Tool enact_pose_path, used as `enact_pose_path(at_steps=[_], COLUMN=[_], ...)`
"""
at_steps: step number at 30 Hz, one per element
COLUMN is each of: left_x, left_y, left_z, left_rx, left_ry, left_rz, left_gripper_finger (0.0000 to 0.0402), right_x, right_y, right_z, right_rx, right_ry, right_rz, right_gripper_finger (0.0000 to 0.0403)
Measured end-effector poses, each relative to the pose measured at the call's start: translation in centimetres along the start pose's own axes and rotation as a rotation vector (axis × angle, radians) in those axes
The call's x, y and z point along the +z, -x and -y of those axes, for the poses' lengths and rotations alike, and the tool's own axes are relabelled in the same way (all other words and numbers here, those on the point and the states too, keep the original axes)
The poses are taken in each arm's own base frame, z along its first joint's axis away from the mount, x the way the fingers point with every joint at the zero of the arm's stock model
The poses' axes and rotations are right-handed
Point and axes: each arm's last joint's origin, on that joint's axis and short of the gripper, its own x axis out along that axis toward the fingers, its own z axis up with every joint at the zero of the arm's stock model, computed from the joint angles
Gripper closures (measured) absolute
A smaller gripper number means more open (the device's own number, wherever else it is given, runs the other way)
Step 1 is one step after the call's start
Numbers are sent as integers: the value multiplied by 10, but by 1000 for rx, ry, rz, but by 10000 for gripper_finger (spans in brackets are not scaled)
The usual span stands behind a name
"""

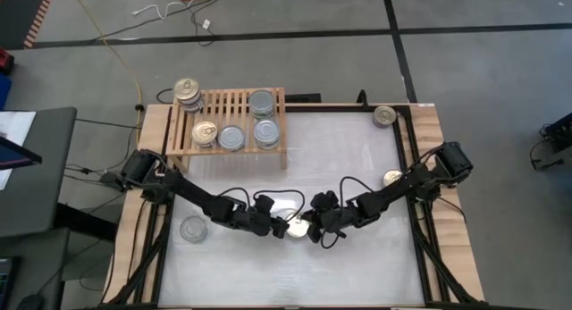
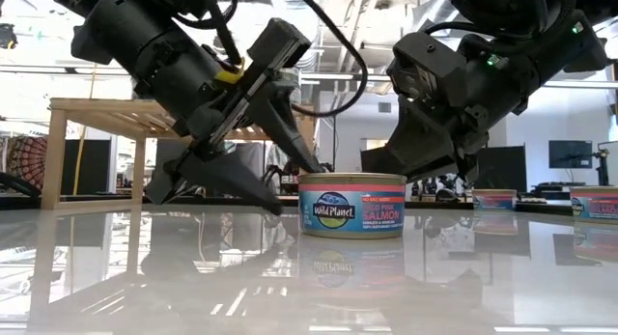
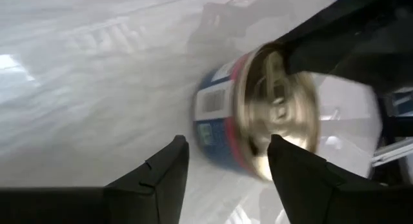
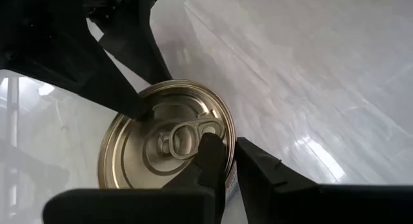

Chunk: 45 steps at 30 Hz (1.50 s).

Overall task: Stack canned seafood by type on shelf
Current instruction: Stack the blue tuna can on top of the bottom blue tuna can on the shelf

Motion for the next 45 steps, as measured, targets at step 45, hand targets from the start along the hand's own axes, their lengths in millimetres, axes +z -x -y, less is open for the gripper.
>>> enact_pose_path(at_steps=[45], left_x=[-19], left_y=[-21], left_z=[1], left_rx=[-126], left_ry=[254], left_rz=[-28], left_gripper_finger=[99], right_x=[-21], right_y=[11], right_z=[-3], right_rx=[-117], right_ry=[-26], right_rz=[13], right_gripper_finger=[338])
